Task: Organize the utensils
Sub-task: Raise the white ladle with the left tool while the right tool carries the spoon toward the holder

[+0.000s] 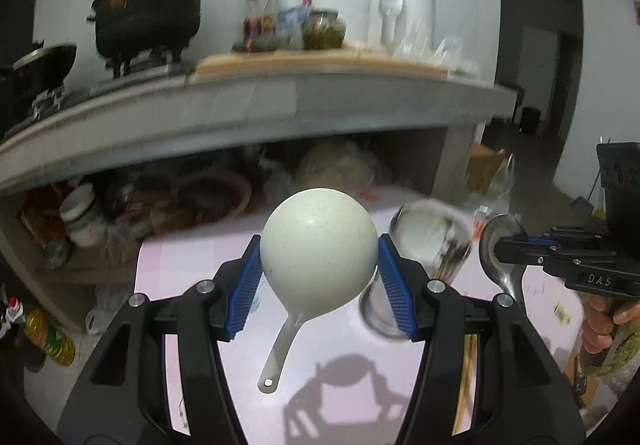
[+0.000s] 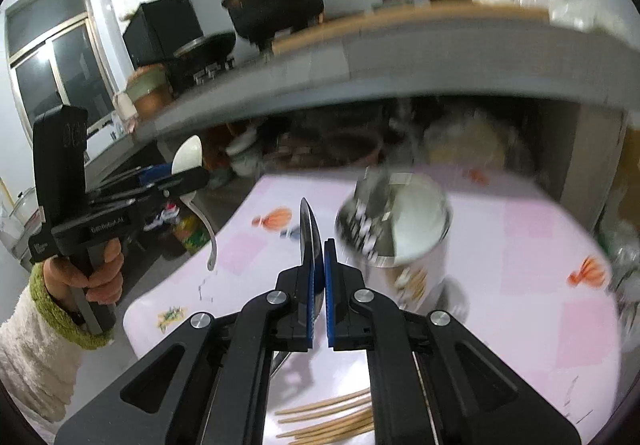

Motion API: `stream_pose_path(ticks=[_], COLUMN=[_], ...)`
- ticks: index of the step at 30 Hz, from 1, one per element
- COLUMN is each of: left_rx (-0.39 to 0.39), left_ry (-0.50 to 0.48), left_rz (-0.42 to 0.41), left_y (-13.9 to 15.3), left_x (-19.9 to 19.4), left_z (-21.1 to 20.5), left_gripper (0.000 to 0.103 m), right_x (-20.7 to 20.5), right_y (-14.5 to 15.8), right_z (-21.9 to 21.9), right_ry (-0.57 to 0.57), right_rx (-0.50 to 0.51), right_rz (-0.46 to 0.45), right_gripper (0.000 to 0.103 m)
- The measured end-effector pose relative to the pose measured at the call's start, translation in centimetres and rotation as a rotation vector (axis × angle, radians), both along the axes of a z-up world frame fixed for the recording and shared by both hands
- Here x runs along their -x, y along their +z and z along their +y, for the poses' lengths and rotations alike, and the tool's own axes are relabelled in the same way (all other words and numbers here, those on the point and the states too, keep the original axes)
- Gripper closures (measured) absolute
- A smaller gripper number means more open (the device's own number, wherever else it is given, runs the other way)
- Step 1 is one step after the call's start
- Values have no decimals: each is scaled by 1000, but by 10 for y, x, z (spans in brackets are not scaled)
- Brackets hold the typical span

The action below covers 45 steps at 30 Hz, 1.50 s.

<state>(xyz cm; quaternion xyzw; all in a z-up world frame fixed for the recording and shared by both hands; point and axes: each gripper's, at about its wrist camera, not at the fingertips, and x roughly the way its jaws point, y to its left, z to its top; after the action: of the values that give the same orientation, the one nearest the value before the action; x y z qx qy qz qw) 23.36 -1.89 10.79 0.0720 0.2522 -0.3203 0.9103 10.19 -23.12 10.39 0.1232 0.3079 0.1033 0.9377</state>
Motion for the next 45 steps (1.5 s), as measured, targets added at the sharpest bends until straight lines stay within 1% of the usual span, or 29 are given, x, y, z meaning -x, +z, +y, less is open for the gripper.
stream_pose_path(ticks=[6, 9, 12, 15, 18, 20, 22, 24, 30, 33, 35, 38, 45], left_rx=[82, 109, 141, 182, 214, 239, 287, 341, 376, 400, 412, 427, 495], left_ry=[-48, -64, -68, -65, -75, -83, -98, -112, -100, -95, -89, -85, -113], left_rz=[-48, -73, -88, -85, -67, -44, -19, -20, 37, 73, 84, 78, 86], left_y=[38, 51, 63, 67, 62, 56, 50, 44, 14, 6, 6, 11, 23], left_x=[-3, -6, -10, -17, -24, -32, -38, -43, -61, -69, -71, -73, -70], left_z=[-32, -50, -68, -80, -88, -93, -95, -95, -96, -95, -91, -89, -89], left_gripper=[49, 49, 49, 49, 49, 49, 49, 49, 48, 48, 49, 49, 49], right_x=[-8, -18, -29, -40, -52, -59, -65, -71, -86, -92, -93, -95, -99], right_y=[43, 59, 69, 78, 83, 83, 80, 75, 50, 40, 38, 38, 41], right_z=[-27, -39, -48, -56, -64, -68, -70, -72, -78, -81, -83, -84, -84], right_ry=[-29, -41, -60, -81, -105, -116, -127, -132, -137, -134, -133, -130, -131], right_rx=[21, 31, 53, 72, 88, 99, 107, 113, 101, 89, 83, 73, 67], right_rz=[-86, -118, -143, -162, -186, -193, -195, -191, -150, -130, -126, -130, -144], right_gripper=[98, 98, 98, 98, 98, 98, 98, 98, 98, 98, 98, 98, 98])
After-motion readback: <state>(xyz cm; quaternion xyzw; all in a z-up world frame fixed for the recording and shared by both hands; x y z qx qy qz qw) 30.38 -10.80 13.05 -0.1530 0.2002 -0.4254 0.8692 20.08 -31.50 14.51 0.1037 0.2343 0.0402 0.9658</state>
